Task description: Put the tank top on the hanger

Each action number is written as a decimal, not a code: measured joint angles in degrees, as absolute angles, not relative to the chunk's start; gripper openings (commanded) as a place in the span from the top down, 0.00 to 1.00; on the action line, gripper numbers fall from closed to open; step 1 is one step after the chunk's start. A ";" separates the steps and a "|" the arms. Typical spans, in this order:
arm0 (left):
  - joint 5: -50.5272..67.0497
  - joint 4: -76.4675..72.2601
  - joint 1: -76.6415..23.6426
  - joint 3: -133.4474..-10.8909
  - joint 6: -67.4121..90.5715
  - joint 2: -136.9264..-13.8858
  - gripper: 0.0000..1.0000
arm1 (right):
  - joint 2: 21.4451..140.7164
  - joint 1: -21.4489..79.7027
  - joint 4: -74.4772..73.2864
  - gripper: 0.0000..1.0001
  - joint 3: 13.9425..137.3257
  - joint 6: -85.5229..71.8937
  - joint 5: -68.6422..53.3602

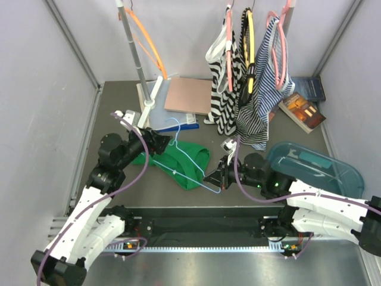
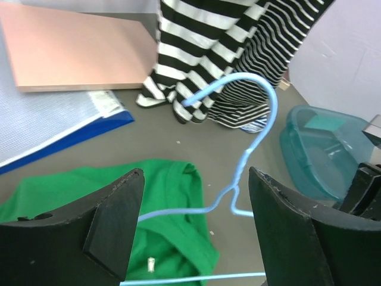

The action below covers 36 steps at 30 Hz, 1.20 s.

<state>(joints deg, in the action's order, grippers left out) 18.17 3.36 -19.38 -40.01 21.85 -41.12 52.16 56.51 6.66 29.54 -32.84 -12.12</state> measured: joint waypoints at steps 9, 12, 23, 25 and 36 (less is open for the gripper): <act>12.14 -0.19 -32.53 -40.07 20.88 -47.46 0.25 | 53.08 56.51 7.86 1.00 29.54 -32.84 -12.08; 9.47 -0.14 -35.09 -40.16 19.68 -49.01 0.32 | 53.08 56.51 8.14 1.00 29.54 -32.84 -12.10; 2.24 0.05 -36.88 -41.80 15.94 -51.44 0.89 | 53.06 56.51 8.19 1.00 29.50 -32.84 -12.05; 1.83 0.40 -37.28 -42.13 14.63 -51.81 1.00 | 53.01 56.51 8.34 1.00 29.50 -32.84 -11.92; 0.78 4.75 -38.22 -45.98 9.06 -53.69 1.00 | 56.05 56.51 10.31 0.30 29.91 -33.04 -11.70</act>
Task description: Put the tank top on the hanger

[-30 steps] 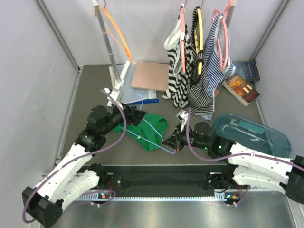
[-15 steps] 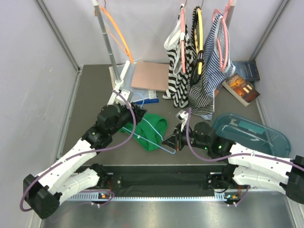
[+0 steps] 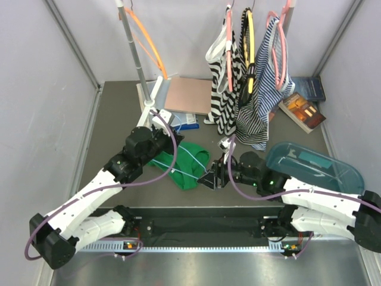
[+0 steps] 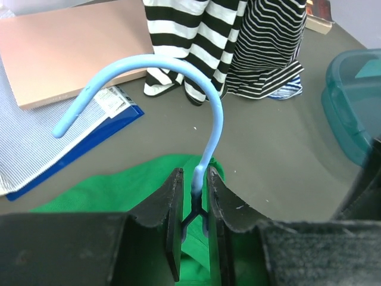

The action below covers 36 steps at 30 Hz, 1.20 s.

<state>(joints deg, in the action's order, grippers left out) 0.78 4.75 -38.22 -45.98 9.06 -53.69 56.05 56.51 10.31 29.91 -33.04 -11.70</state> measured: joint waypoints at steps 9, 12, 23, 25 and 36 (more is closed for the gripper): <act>4.56 8.67 -38.48 -50.04 0.91 -55.77 1.00 | 53.52 55.55 0.19 0.04 36.53 -30.24 -7.55; 5.23 8.60 -38.54 -48.99 -0.69 -55.22 1.00 | 49.25 51.13 -4.49 0.04 39.59 -29.58 -6.68; 5.10 8.64 -38.70 -44.75 -3.25 -50.35 1.00 | 57.34 42.28 -2.33 0.26 36.01 -32.14 -9.39; 5.13 8.62 -38.70 -44.73 -3.27 -50.28 1.00 | 62.48 42.85 -1.06 0.28 34.00 -33.10 -10.22; 5.06 8.62 -38.76 -44.40 -3.46 -50.26 1.00 | 85.58 53.95 13.91 0.33 36.42 -37.39 -13.74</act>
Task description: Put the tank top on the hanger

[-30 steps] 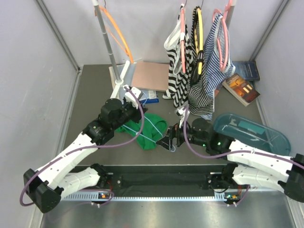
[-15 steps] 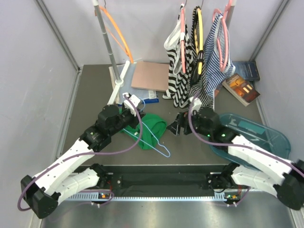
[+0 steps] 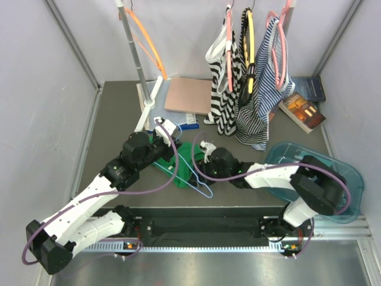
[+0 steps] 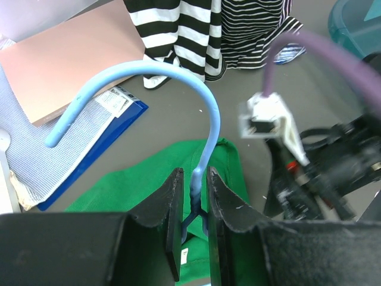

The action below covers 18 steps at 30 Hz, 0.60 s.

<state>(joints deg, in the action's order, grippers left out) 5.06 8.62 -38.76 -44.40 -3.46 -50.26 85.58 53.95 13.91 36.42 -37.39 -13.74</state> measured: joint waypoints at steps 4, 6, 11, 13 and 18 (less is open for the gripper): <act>4.86 8.64 -38.85 -44.31 -3.75 -49.95 1.00 | 91.46 55.35 18.15 0.33 39.57 -38.65 -14.79; 4.69 8.64 -38.92 -44.18 -4.01 -49.58 1.00 | 93.65 55.94 19.40 0.34 41.58 -39.05 -15.03; 3.99 8.67 -39.07 -43.83 -4.51 -48.60 1.00 | 97.82 56.49 21.65 0.35 45.28 -39.75 -15.11; 3.77 8.69 -39.07 -43.75 -4.56 -48.36 1.00 | 99.11 56.60 21.91 0.35 46.06 -40.07 -15.05; 3.73 8.73 -39.11 -43.75 -4.56 -47.90 1.00 | 101.32 57.01 21.71 0.46 47.09 -40.34 -14.44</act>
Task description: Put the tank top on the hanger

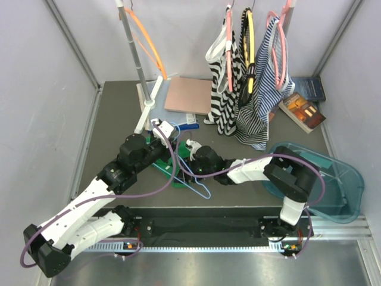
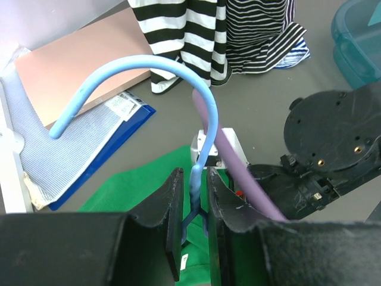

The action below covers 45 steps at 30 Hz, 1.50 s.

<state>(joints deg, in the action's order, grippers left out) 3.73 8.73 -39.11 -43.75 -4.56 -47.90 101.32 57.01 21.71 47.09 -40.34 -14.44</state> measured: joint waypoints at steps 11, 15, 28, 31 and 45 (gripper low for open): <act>2.59 8.69 -39.11 -43.70 -4.75 -46.96 1.00 | 101.97 57.54 20.01 1.00 47.07 -42.22 -12.03; 1.02 8.71 -39.11 -43.70 -5.43 -46.59 1.00 | 95.81 55.55 19.59 1.00 41.98 -42.24 -11.97; -6.39 8.62 -39.18 -43.05 -7.75 -43.83 1.00 | 72.03 51.46 10.39 1.00 29.95 -41.39 -12.12; -7.70 8.62 -39.18 -42.57 -8.05 -43.51 1.00 | 66.89 51.46 5.17 1.00 29.21 -40.99 -11.79; -10.04 8.16 -39.42 -41.67 -9.54 -42.37 1.00 | 51.70 50.37 -12.82 1.00 29.23 -40.01 -8.97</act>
<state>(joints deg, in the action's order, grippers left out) -10.04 8.16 -39.42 -41.67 -9.54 -42.37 51.70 50.37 -12.82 29.23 -40.01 -8.97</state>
